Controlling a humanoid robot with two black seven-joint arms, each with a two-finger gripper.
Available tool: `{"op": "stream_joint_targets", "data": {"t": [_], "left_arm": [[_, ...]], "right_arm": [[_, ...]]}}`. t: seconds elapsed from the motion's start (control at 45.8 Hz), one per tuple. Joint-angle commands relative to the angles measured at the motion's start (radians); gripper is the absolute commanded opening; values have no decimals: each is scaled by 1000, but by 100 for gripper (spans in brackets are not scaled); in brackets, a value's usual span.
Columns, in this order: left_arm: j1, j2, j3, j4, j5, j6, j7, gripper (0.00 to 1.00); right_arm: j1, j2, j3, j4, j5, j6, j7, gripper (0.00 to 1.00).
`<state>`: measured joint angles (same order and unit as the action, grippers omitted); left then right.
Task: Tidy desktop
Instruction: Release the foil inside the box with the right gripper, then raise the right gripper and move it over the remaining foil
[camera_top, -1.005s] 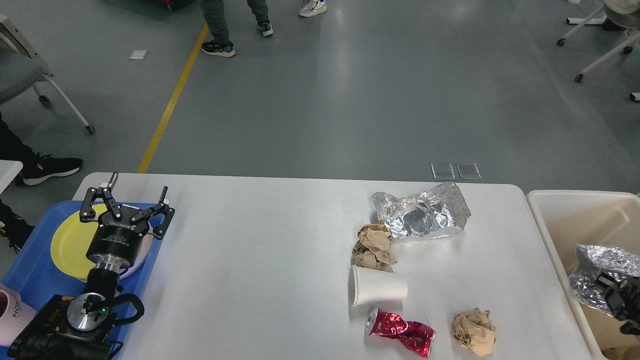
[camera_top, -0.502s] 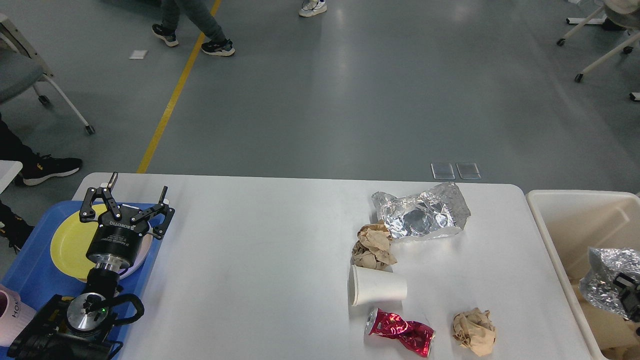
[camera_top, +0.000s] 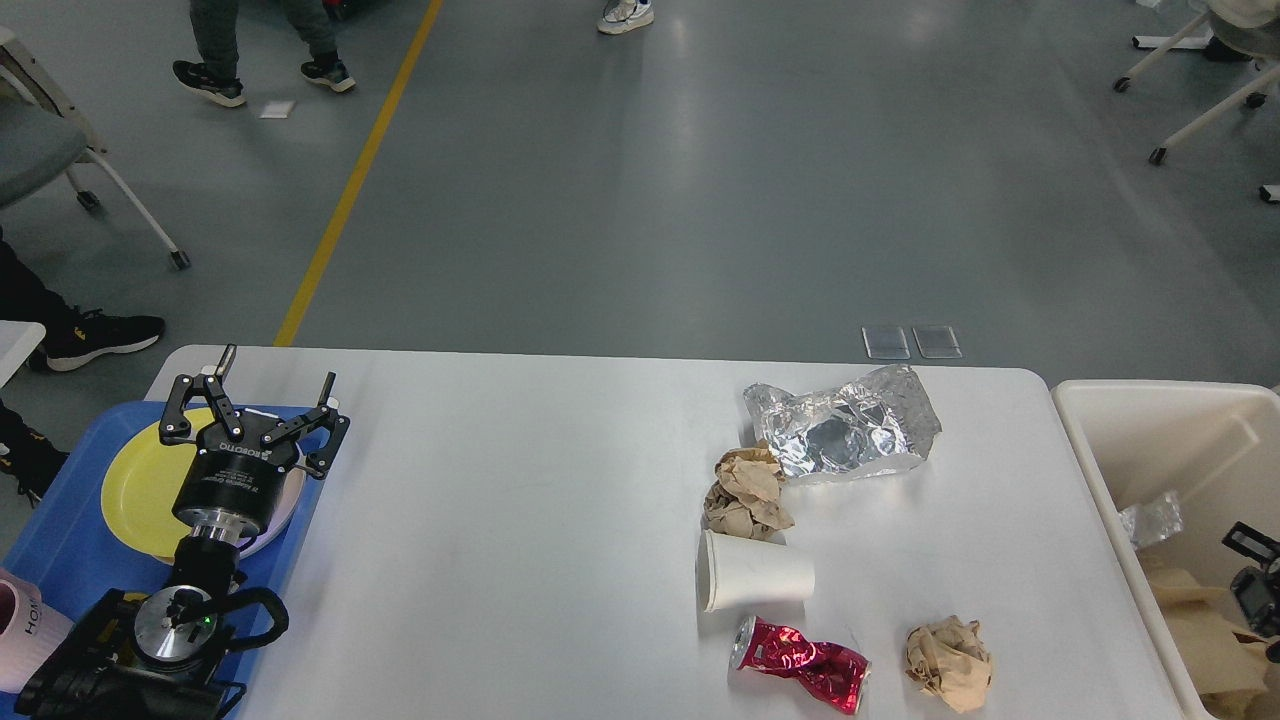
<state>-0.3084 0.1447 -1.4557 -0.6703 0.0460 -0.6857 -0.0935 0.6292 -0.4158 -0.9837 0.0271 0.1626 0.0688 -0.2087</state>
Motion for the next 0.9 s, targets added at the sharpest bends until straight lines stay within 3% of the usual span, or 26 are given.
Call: {"op": "stream_joint_targets", "data": {"t": [0.0, 0.218, 0.349, 0.48, 0.677, 0.874], "left_arm": [[-1, 0, 0, 0, 0, 0, 0, 97], [-1, 1, 0, 0, 0, 0, 0, 97], [-1, 0, 0, 0, 0, 0, 0, 97], [0, 0, 0, 0, 0, 0, 0, 97], [0, 0, 0, 0, 0, 0, 0, 97], [0, 1, 0, 0, 0, 0, 0, 97]], "right_arm": [[65, -30, -7, 74, -15, 14, 0, 100], [433, -146, -27, 462, -164, 190, -5, 100], [690, -167, -98, 661, -297, 373, -11, 100], [947, -121, -197, 819, -304, 584, -14, 100], [1314, 63, -283, 1017, -298, 873, -14, 100], [1676, 66, -289, 1321, -223, 891, -14, 100]]}}
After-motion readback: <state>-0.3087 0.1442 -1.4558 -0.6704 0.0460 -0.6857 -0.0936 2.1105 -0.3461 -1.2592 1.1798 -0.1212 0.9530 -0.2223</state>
